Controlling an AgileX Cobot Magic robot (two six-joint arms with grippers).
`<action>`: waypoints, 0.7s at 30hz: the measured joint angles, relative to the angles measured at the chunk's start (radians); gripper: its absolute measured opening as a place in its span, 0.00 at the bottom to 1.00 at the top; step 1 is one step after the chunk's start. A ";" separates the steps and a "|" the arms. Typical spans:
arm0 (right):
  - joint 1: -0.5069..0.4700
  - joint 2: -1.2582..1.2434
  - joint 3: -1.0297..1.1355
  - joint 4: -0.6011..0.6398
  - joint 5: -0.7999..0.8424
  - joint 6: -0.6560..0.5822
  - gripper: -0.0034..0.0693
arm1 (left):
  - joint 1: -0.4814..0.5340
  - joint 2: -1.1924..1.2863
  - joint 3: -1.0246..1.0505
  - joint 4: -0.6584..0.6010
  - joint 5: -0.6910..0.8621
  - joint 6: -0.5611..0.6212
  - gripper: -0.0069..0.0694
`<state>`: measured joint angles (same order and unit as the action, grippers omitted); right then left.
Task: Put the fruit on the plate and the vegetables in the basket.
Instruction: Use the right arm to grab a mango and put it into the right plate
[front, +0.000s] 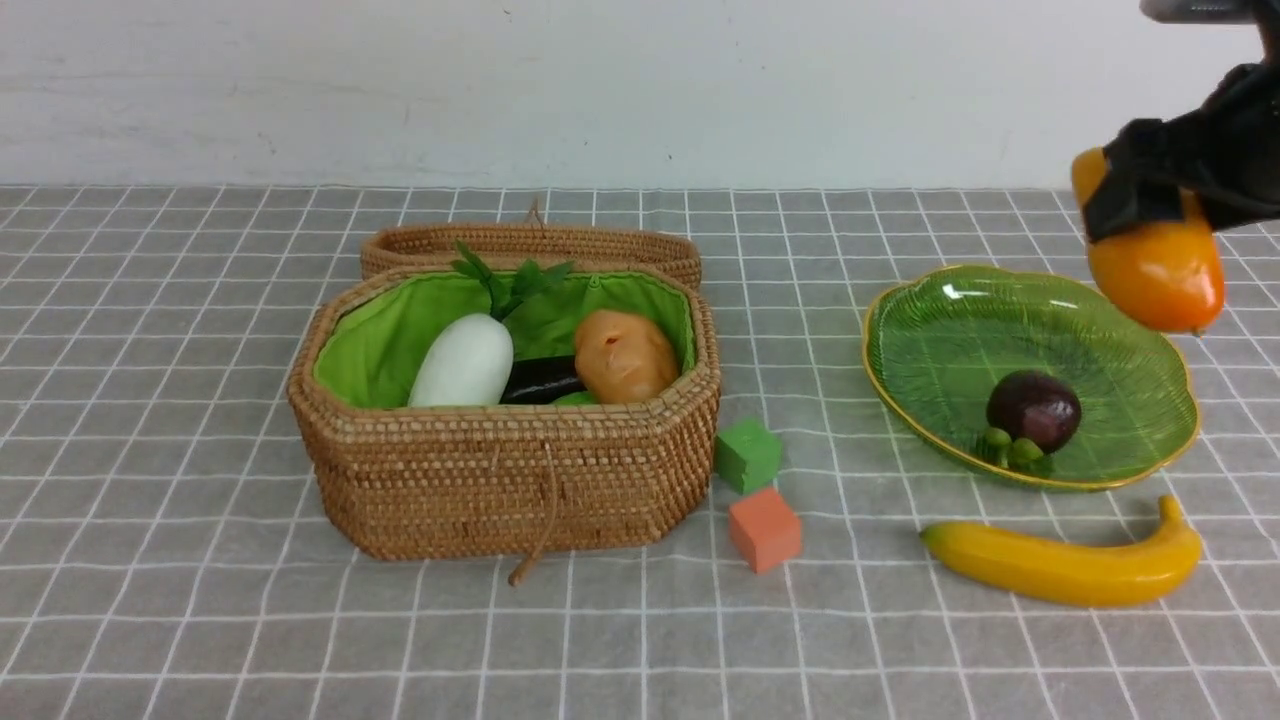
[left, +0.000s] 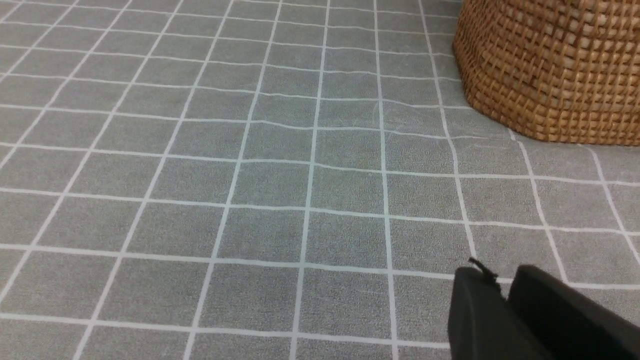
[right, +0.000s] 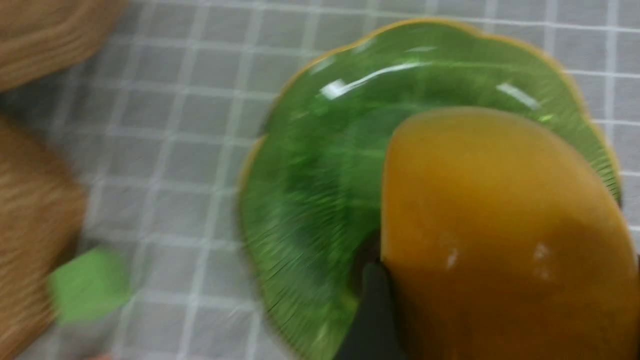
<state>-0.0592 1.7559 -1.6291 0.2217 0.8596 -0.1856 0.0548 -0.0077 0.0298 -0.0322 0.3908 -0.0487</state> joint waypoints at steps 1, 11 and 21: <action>0.000 0.008 0.000 0.002 -0.004 0.002 0.81 | 0.000 0.000 0.000 0.000 0.000 0.000 0.21; -0.071 0.250 -0.004 0.027 -0.073 0.028 0.90 | 0.000 0.000 0.000 0.000 0.000 0.000 0.23; -0.048 0.018 0.034 0.009 -0.003 -0.065 0.91 | 0.000 0.000 0.000 0.000 0.000 0.000 0.25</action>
<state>-0.1073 1.7742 -1.5955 0.2309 0.8569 -0.2509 0.0548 -0.0077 0.0298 -0.0322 0.3908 -0.0487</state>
